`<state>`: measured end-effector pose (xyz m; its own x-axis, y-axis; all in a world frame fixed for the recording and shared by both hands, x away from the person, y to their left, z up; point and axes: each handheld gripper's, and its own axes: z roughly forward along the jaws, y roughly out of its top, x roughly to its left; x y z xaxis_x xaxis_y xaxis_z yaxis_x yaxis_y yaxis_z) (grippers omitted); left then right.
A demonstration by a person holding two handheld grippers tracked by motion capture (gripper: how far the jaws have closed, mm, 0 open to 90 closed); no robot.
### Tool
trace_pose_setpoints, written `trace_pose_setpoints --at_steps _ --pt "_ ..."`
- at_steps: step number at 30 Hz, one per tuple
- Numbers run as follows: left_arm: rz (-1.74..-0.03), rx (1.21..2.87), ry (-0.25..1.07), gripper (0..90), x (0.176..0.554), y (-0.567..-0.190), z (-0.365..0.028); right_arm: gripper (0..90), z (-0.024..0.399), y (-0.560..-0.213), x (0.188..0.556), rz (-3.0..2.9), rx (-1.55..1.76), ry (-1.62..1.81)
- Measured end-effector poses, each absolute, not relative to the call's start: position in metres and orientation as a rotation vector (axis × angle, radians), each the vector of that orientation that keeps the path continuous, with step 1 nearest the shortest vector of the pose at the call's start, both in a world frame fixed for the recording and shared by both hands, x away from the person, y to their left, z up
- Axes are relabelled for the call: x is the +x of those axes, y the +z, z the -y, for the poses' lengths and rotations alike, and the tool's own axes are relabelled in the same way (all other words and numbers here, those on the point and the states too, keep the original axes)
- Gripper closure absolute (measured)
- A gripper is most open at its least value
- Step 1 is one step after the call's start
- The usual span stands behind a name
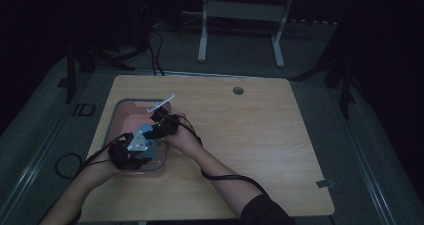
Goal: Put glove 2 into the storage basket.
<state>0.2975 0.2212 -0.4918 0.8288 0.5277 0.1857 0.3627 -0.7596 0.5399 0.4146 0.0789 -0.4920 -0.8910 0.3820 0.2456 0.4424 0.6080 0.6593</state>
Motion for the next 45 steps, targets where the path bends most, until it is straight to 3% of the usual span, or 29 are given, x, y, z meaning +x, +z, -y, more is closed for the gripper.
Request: trace_pose_setpoints --at_steps 4,9,13,24,45 --pt "-0.702 2.471 0.48 42.9 0.295 -0.488 -0.22 43.7 -0.072 -0.483 0.416 2.762 -0.697 -1.201" --pt "-0.755 2.397 0.491 15.5 0.293 -0.474 -0.219 29.8 -0.061 -0.473 0.416 2.755 -0.687 -1.256" --pt "-0.8 2.335 0.495 6.6 0.294 -0.466 -0.219 20.6 -0.048 -0.465 0.417 2.718 -0.672 -1.292" --pt "-0.805 2.2 0.507 2.9 0.299 -0.456 -0.203 17.3 -0.014 -0.455 0.413 2.734 -0.655 -1.33" --pt "-0.702 2.198 0.465 2.9 0.299 -0.456 -0.141 14.7 0.054 -0.466 0.405 2.75 -0.695 -1.33"
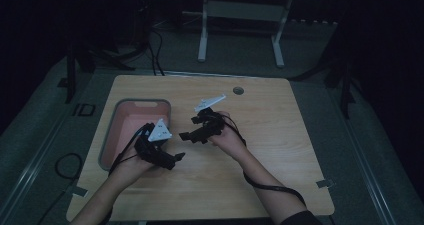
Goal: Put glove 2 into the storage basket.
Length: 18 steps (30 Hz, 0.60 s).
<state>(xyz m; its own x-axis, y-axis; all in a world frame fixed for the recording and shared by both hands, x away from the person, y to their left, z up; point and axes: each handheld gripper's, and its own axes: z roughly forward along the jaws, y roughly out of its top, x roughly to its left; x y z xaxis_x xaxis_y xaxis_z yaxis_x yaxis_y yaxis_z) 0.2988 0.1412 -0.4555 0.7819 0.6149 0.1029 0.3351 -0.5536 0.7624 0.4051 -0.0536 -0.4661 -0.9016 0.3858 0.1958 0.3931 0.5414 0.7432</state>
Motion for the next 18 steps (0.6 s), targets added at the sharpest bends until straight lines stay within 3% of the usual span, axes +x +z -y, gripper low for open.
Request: trace_pose_setpoints --at_steps 18 --pt "-0.605 2.202 0.379 2.9 0.298 -0.466 -0.089 14.7 0.111 -0.486 0.398 2.762 -0.757 -1.312"
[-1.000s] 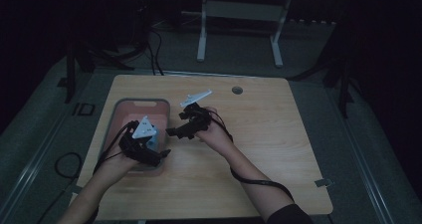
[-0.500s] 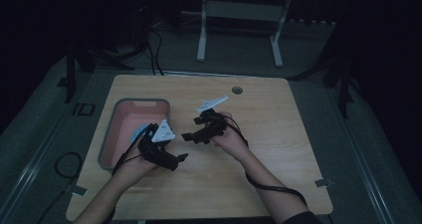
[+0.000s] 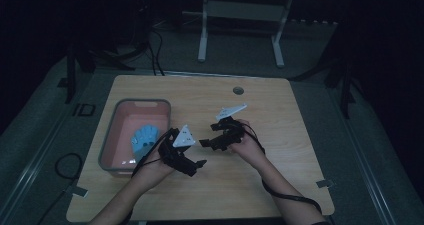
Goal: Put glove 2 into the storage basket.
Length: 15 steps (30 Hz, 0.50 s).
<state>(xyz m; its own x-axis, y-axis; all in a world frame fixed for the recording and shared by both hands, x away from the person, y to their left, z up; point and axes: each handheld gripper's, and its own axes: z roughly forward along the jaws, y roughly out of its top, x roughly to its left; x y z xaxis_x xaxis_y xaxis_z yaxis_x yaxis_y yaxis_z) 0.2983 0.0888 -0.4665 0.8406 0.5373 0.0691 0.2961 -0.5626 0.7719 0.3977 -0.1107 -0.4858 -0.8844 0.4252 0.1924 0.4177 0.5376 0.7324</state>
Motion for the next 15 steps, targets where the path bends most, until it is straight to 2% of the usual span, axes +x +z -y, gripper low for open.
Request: trace_pose_setpoints --at_steps 15 --pt "-0.546 2.233 0.279 2.9 0.295 -0.496 -0.057 14.7 0.151 -0.519 0.387 -2.763 0.824 1.291"
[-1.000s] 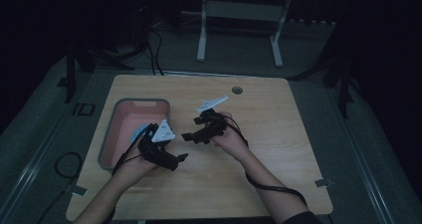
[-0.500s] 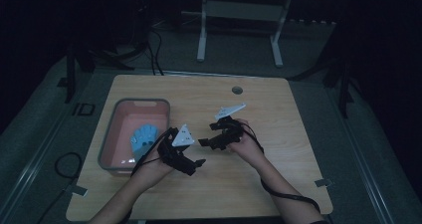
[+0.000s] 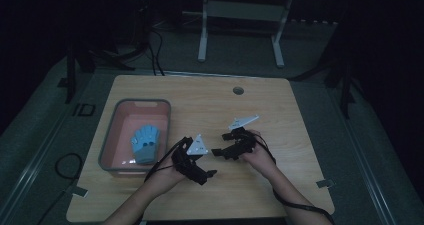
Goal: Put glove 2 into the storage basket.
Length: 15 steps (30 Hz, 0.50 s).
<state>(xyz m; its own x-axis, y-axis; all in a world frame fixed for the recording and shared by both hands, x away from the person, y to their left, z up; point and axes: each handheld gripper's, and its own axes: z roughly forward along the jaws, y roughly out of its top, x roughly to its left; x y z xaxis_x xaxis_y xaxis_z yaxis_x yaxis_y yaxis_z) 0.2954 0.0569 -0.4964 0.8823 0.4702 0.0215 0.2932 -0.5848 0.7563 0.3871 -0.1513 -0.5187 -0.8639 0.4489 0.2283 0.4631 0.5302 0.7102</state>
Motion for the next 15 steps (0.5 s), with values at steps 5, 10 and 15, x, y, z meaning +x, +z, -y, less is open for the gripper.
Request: trace_pose_setpoints --at_steps 5,10,15 --pt "-0.523 2.238 0.24 2.9 0.294 -0.509 -0.048 14.7 0.161 -0.529 0.383 2.72 -0.839 -1.273" --pt "-0.503 2.244 0.208 2.9 0.291 -0.518 -0.042 14.7 0.169 -0.537 0.376 2.729 -0.857 -1.262" --pt "-0.471 2.254 0.188 2.9 0.289 -0.526 -0.036 14.6 0.178 -0.546 0.369 2.73 -0.872 -1.259"
